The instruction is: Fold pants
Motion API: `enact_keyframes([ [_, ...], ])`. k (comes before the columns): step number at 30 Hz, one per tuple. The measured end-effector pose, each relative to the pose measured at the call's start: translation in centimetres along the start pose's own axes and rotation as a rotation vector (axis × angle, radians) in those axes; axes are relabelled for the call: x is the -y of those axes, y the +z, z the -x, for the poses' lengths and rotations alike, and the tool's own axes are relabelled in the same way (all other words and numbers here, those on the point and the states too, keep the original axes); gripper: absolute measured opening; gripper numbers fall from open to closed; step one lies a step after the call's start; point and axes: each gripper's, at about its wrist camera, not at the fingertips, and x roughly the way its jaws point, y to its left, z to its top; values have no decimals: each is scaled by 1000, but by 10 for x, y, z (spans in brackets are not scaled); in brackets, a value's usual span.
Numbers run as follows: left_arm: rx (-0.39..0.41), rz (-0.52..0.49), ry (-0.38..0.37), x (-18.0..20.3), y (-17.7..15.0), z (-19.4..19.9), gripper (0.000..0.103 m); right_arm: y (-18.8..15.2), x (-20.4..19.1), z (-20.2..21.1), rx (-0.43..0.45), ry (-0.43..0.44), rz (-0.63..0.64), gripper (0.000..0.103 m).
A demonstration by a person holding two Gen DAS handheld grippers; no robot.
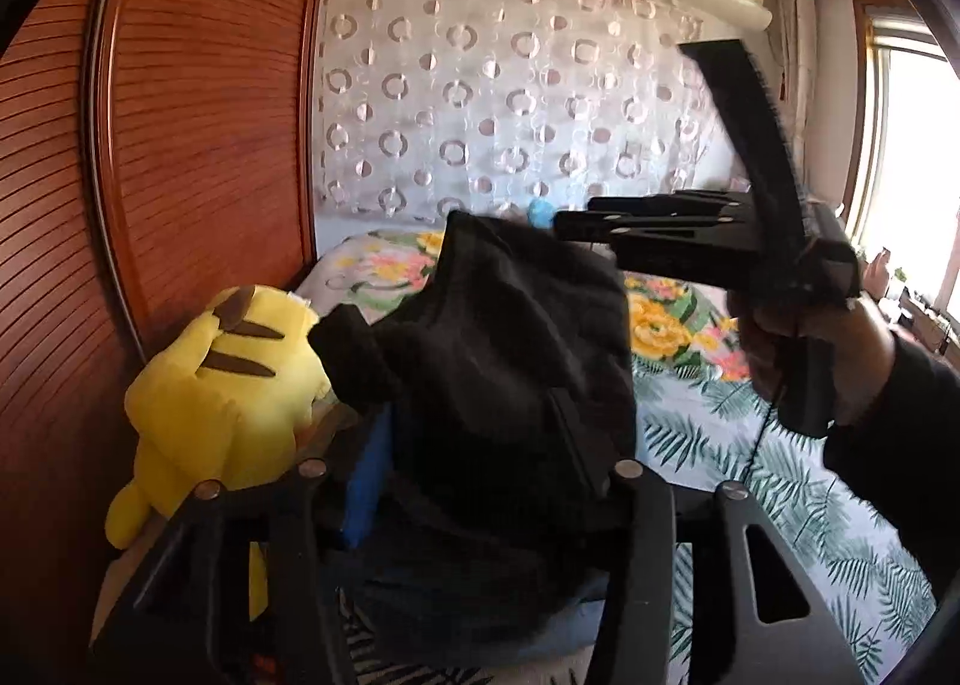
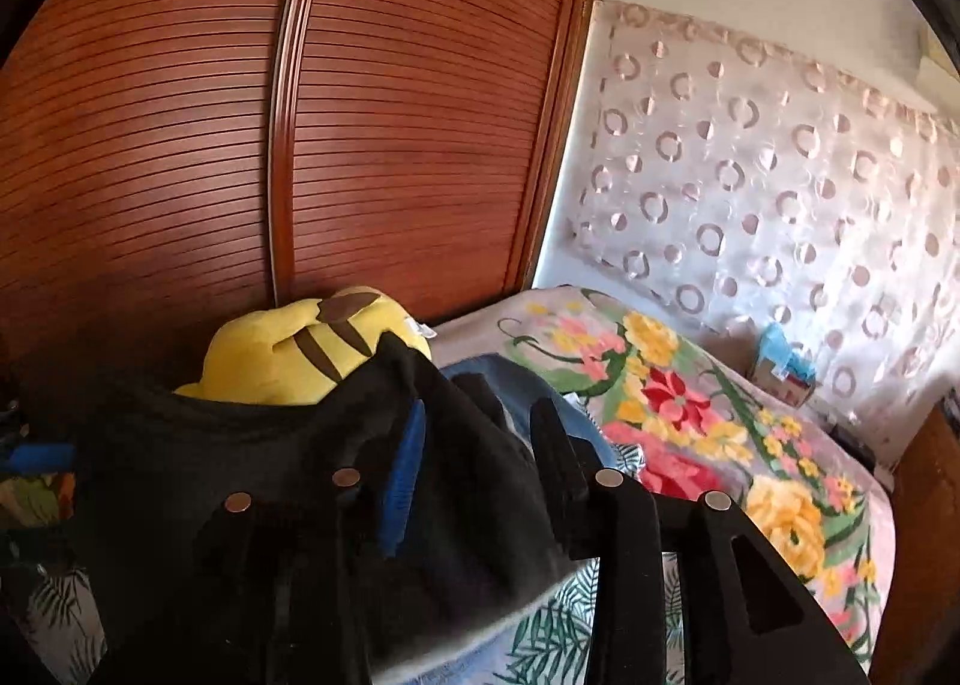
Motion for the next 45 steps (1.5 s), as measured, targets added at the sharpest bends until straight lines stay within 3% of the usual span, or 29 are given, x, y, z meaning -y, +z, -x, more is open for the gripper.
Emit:
enact_keyframes([
  [4,-33,11,-13,-4,-7,-5,77,-14,10,-10,-50,-30,-30,38],
  [8,-96,-3,-4,-2,-15,-17,78,-20,30,-21,-94,-128,-109,38],
  [13,-110,4,-1,-4,-20,-18,78,-17,39,-19,-88,-147,-172,38],
  [19,-108,-17,-19,2,-21,-11,78,-20,21,0,-62,-142,-182,38],
  [24,-99,-66,-48,16,-21,0,78,-41,7,34,-31,-125,-201,38],
  [26,-89,-79,-52,22,-22,7,84,-49,0,49,-24,-125,-202,38],
  [35,-50,-129,-115,55,-26,39,91,-93,-23,134,15,-158,-279,38],
  [45,-23,-173,-199,99,-36,72,91,-143,-58,225,25,-272,-371,62],
])
